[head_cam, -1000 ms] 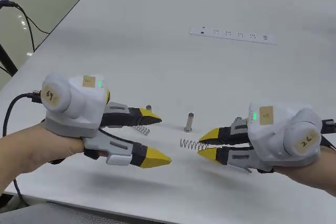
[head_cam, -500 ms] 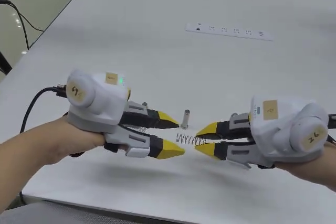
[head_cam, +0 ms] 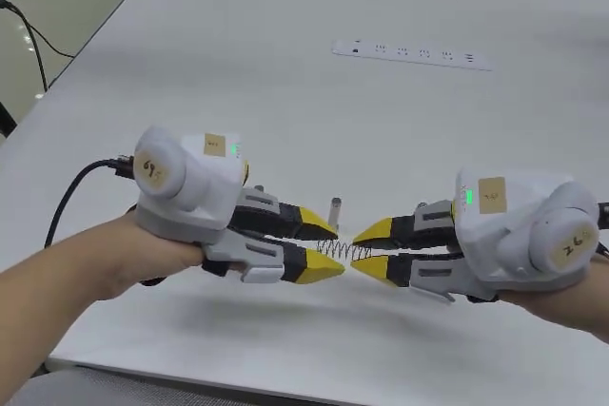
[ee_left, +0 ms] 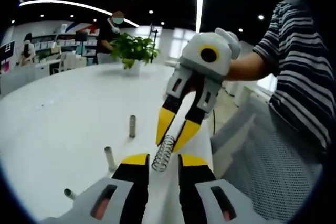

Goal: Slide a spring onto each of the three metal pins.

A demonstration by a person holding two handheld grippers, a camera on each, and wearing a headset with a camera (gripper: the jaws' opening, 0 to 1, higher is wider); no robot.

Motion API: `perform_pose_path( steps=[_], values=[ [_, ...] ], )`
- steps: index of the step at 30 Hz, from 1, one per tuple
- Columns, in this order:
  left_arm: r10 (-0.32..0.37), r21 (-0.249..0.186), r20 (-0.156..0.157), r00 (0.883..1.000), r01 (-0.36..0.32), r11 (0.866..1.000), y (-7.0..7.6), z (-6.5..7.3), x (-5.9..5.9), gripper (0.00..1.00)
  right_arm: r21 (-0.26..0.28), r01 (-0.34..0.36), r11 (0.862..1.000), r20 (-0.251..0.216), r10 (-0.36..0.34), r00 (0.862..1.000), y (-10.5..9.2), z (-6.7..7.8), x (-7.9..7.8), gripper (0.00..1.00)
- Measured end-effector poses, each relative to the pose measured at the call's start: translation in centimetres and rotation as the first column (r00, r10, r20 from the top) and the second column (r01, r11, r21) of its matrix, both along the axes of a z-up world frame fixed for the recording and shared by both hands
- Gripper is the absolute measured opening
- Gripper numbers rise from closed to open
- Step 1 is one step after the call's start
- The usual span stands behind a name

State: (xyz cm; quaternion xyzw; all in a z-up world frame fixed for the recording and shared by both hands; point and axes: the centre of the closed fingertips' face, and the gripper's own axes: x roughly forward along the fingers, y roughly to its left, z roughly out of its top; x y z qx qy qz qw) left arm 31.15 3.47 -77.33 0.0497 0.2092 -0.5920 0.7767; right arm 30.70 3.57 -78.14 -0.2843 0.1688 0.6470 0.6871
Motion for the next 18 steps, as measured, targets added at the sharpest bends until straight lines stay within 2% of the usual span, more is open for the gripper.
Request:
perform_pose_path(
  steps=[3, 8, 18],
  values=[
    [-0.007, 0.0, 0.0, 1.0, 0.007, 1.0, -0.08, -0.06, -0.12, 0.11, 0.003, -0.001, 1.0, -0.001, 0.001, 1.0, 0.02, 0.06, -0.06, 0.07],
    [-0.009, 0.005, 0.018, 1.0, 0.009, 1.0, -0.09, -0.08, -0.02, 0.06, 0.005, -0.007, 1.0, -0.006, 0.007, 1.0, 0.02, 0.11, -0.25, 0.07],
    [-0.064, 0.014, 0.038, 0.997, 0.064, 0.998, -0.36, -0.19, -0.57, 0.03, 0.005, -0.01, 1.0, -0.017, 0.01, 1.0, -0.19, 0.0, -0.53, 0.07]
  ],
)
